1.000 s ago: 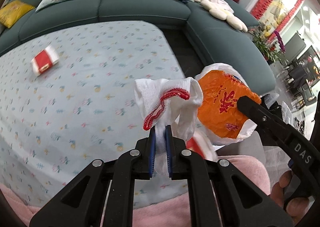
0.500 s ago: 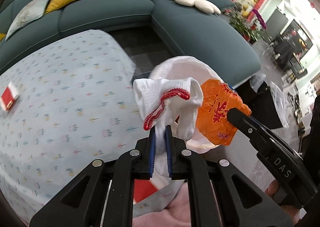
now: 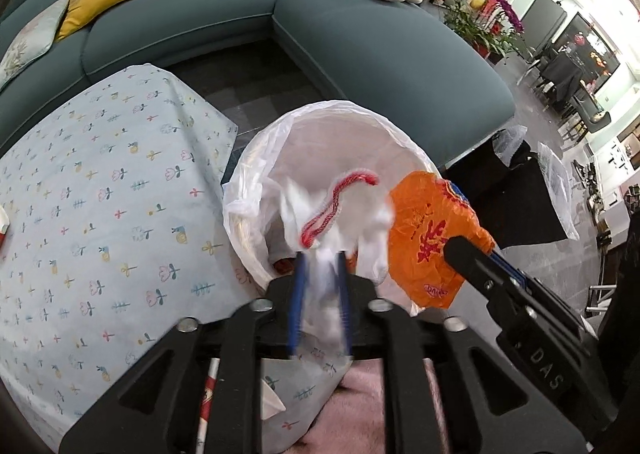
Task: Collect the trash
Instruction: 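Carry the glove and orange bag over the bin and open both tools, then move both open tools back toward the red-and-white paper cups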
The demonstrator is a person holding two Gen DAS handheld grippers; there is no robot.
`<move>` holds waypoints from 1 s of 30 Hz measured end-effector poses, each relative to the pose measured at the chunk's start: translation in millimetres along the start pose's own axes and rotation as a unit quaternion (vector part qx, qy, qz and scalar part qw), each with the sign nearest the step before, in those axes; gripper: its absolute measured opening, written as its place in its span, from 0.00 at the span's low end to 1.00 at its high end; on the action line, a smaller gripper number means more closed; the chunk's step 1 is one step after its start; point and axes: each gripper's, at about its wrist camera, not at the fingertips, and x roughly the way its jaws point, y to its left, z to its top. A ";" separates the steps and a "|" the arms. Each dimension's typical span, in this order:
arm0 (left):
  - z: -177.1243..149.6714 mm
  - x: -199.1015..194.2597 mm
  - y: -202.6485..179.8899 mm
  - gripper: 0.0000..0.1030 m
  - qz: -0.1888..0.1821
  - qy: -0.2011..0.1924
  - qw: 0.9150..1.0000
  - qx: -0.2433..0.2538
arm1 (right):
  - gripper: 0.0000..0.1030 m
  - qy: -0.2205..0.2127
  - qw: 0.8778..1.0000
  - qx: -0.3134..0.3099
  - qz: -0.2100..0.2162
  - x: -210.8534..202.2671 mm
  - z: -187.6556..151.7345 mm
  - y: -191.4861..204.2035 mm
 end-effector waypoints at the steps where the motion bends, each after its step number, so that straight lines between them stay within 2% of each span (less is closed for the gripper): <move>1: 2.0 0.2 0.4 0.34 0.005 -0.003 1.000 -0.005 | 0.16 0.000 1.000 0.000 -0.001 0.8 0.8 0.4; 10: 7.9 -3.9 13.1 0.37 0.012 -0.011 1.000 -0.024 | 0.23 -0.008 1.000 0.000 0.005 -1.3 7.6 5.8; 15: 3.7 -10.3 26.7 0.37 0.015 -0.014 0.999 -0.039 | 0.36 -0.012 1.000 -0.014 0.006 -6.3 6.2 18.8; 20: -4.8 -23.2 44.1 0.45 0.025 -0.023 0.998 -0.049 | 0.43 -0.009 0.999 -0.027 0.015 -9.9 2.0 34.6; 25: -19.3 -35.1 72.0 0.45 0.037 -0.027 0.997 -0.068 | 0.46 0.018 0.998 -0.054 0.033 -4.9 -17.5 59.8; 30: -43.3 -48.0 107.7 0.45 0.053 -0.026 0.993 -0.098 | 0.46 0.074 0.993 -0.072 0.053 14.7 -50.7 83.6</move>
